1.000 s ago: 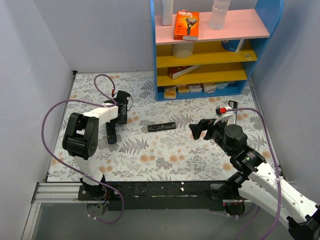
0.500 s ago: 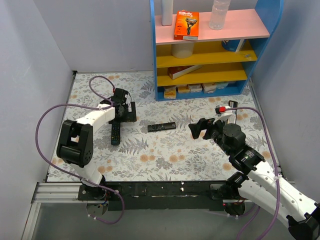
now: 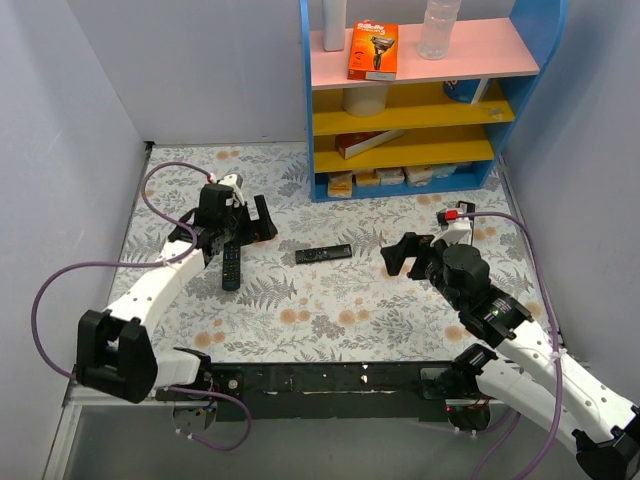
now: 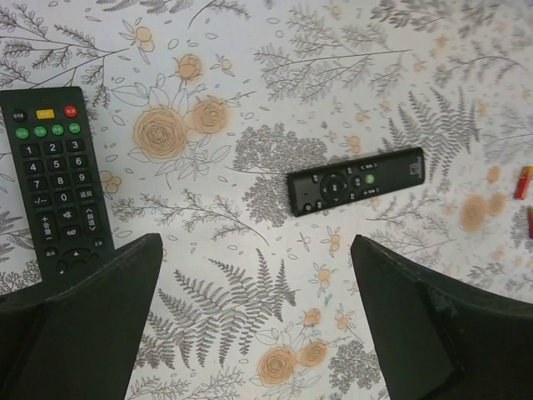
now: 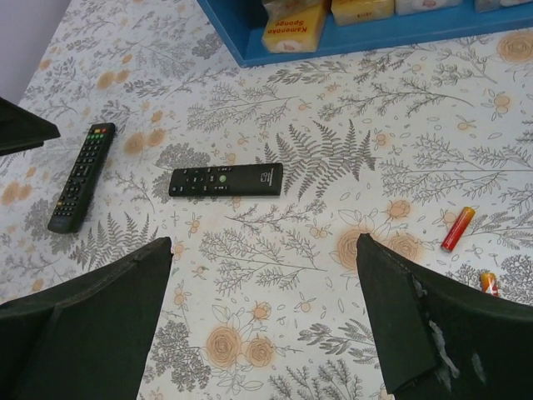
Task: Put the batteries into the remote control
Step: Place the remote control at the center of the board, then reset both arms
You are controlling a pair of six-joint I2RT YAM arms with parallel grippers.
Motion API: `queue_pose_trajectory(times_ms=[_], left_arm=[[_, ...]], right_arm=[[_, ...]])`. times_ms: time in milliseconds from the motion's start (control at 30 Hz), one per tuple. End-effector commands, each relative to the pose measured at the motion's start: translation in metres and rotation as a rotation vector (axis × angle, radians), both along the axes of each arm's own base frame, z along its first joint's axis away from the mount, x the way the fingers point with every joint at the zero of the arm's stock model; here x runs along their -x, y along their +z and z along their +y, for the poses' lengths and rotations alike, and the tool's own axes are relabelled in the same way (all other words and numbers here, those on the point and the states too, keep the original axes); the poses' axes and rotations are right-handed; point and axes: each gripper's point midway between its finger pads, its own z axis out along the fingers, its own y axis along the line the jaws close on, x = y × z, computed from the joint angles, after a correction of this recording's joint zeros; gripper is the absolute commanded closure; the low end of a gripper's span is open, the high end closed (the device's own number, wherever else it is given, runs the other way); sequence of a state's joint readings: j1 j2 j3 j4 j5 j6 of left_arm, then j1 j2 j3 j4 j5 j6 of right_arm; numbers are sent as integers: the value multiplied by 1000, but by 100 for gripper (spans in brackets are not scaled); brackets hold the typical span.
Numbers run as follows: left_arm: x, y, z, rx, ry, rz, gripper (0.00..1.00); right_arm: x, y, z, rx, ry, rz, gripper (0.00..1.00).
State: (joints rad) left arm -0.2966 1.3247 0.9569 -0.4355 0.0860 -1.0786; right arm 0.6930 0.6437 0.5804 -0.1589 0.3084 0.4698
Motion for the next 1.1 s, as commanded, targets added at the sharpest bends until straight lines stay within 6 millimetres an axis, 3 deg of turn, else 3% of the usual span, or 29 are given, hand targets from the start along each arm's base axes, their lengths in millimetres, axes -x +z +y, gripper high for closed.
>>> queue_pose_trajectory(times_ms=[0,33,133,300,467,600,700,900,933,967,1067], left_arm=[[10,38,-11,104,-36,-132,2],[13,51,-10,121,-38,-173,2],[25,65,-9,152,-38,-217,2],[44,73,-7,201,-31,-243,2],[57,87,-1,231,-5,-295,2],[63,99,7,238,35,-350,2],[67,102,15,242,80,-379,2],[72,106,31,268,189,-417,2],[73,112,39,266,223,-448,2],[74,112,42,265,246,-454,2],[78,120,55,260,319,-465,2]], right_arm=[[1,18,6,-68,-6,46,2],[4,13,9,-53,17,77,2],[5,15,16,-40,46,111,2],[5,18,25,6,85,170,2],[12,0,39,68,177,274,2],[20,-20,40,145,215,381,2],[17,-23,39,176,203,402,2],[8,-22,28,290,215,320,2],[4,-15,25,295,212,263,2],[6,-21,20,324,218,247,2],[5,-2,10,307,185,148,2]])
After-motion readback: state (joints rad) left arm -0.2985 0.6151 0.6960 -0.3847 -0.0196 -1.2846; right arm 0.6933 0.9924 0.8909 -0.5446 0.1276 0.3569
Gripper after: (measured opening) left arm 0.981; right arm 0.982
